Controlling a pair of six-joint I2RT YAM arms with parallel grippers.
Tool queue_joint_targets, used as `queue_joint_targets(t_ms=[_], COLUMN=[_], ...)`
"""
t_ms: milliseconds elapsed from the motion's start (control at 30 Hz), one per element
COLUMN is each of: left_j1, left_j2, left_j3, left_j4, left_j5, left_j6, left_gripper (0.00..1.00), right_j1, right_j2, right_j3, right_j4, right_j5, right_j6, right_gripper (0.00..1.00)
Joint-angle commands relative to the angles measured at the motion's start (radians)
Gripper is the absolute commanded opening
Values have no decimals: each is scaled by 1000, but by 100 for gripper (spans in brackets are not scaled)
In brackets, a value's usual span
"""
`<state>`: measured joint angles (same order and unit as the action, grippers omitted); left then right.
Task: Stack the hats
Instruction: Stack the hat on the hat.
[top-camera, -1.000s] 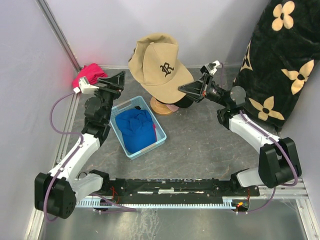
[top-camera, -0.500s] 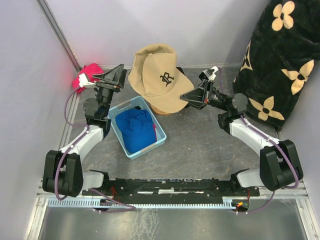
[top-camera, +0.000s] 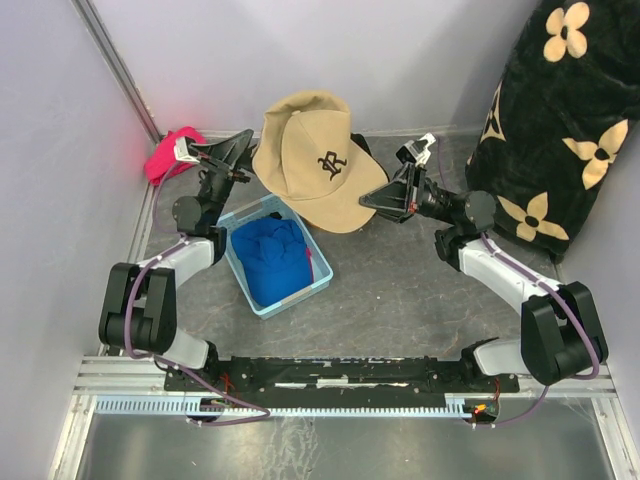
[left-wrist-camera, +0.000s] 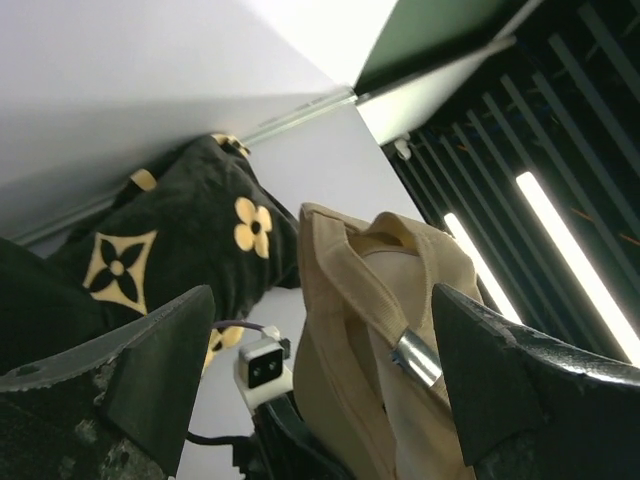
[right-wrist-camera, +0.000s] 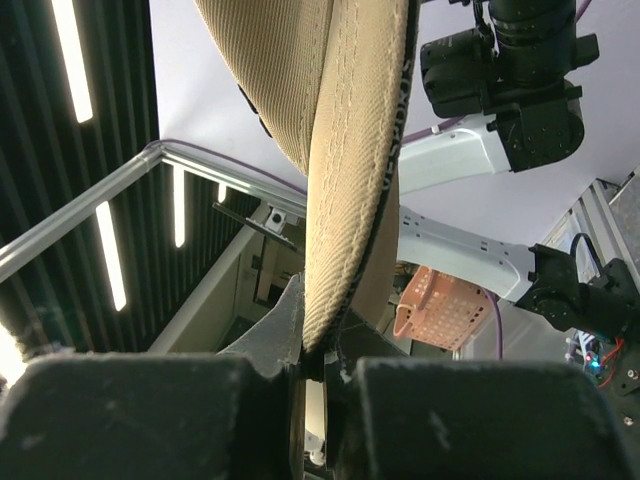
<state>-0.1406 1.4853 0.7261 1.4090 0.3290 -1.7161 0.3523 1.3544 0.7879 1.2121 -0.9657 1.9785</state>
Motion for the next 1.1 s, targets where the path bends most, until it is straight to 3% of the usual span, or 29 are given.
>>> queue_joint_targets(t_ms=[0,233,433,500,667,733,900,1067], left_j1=[1,1,2,2,1,2,1,-2], left_j2=[14,19,62,78,129,141,164,195], left_j3=[77,93,97,105,131,135,159,188], left_j4=[147,169,250,270,319,321,319,282], left_j5=[83,113,129,131,120,111,113,133], left_j6=[-102,-131,-176,-186,-203,-198,-173,-133], left_gripper=[93,90,78,68,30,20,13,8], right_j1=[20,28,30,30,29,25,-51,-146], right_j2=[-3,37,86,107,159,167,141,90], right_j3=[42,63,79,86,87,79,57,28], right_j4=[73,88,118,144,207,216,188,13], right_j5=[-2,1,4,4,3,0,-8,-14], right_j6=[-50,-62,-61,-50,-25,-24,-43,-169], right_gripper=[2,2,2,2,2,2,2,2])
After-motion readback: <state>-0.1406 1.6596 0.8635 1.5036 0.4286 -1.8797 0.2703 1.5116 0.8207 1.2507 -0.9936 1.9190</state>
